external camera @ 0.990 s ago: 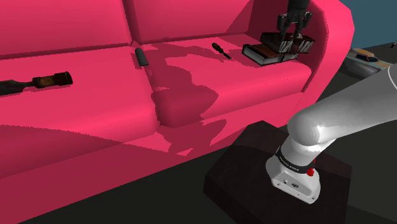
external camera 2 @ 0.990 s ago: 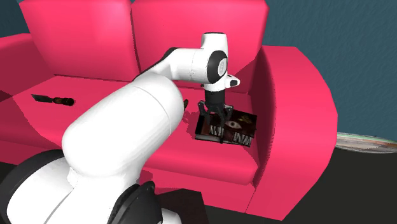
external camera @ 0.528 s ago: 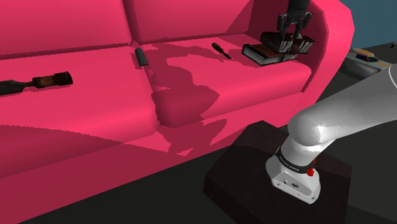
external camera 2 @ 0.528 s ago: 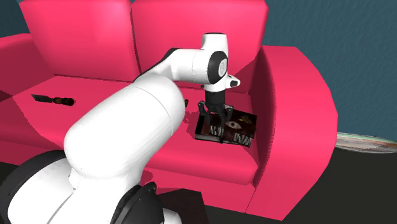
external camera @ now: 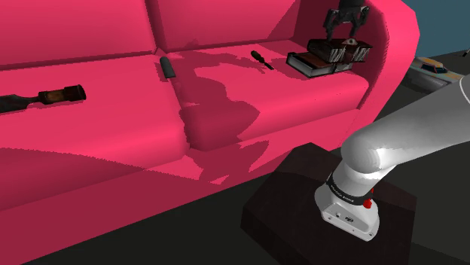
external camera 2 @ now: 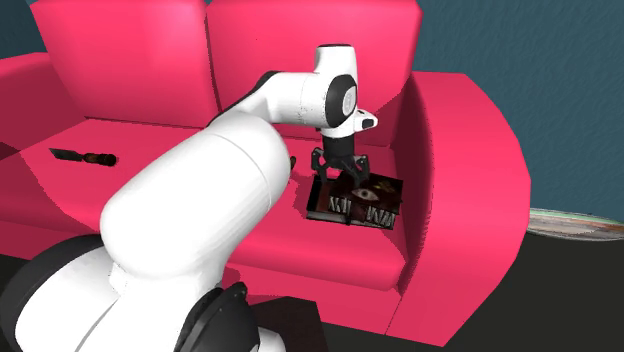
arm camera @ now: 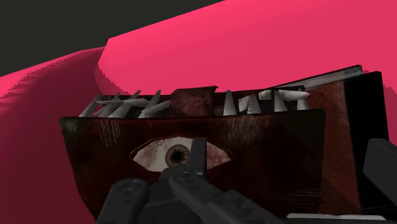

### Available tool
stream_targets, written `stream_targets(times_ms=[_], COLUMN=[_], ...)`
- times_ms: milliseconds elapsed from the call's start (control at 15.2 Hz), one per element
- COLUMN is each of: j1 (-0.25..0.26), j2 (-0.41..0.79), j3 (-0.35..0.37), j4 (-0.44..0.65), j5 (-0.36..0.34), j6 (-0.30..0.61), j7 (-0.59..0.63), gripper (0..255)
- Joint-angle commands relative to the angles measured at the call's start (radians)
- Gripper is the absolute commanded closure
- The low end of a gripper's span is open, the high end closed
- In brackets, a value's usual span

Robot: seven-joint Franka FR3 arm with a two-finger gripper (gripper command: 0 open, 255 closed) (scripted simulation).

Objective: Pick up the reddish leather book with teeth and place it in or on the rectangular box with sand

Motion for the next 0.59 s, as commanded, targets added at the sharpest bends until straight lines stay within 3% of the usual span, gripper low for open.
stream_targets(times_ms=[0, 528], j1=[0.003, 0.005], j2=[0.011, 0.018], j3=[0.003, 0.007], j4=[0.068, 0.100], j5=[0.004, 0.007], j6=[-0.036, -0.061], j7=[-0.009, -0.012], gripper=[0, 0])
